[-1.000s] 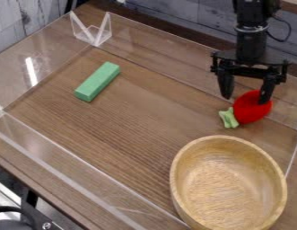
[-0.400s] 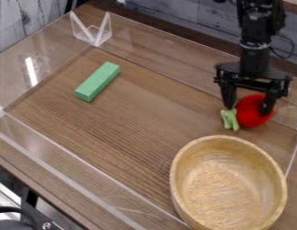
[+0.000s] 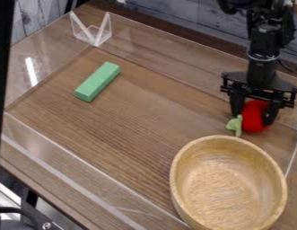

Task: Move the red object to the right side of the table

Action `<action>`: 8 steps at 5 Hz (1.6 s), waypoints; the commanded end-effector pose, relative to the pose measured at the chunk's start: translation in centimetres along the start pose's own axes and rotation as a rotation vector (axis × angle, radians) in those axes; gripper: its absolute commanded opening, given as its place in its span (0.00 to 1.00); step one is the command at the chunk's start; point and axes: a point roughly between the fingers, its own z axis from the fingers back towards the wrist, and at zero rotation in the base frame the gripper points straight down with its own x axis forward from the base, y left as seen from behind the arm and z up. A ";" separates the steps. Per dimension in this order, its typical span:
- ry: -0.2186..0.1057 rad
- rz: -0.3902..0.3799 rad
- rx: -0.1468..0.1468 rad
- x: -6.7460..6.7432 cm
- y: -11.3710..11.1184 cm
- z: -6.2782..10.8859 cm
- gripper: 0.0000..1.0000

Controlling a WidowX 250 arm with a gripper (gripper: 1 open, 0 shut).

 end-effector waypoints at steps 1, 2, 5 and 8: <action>-0.031 -0.002 -0.008 0.5 -0.1 1.3 0.00; -0.030 -0.003 -0.009 0.5 0.1 1.4 0.00; -0.025 -0.005 -0.010 0.7 0.7 1.7 0.00; -0.020 -0.008 -0.011 0.8 1.3 2.0 0.00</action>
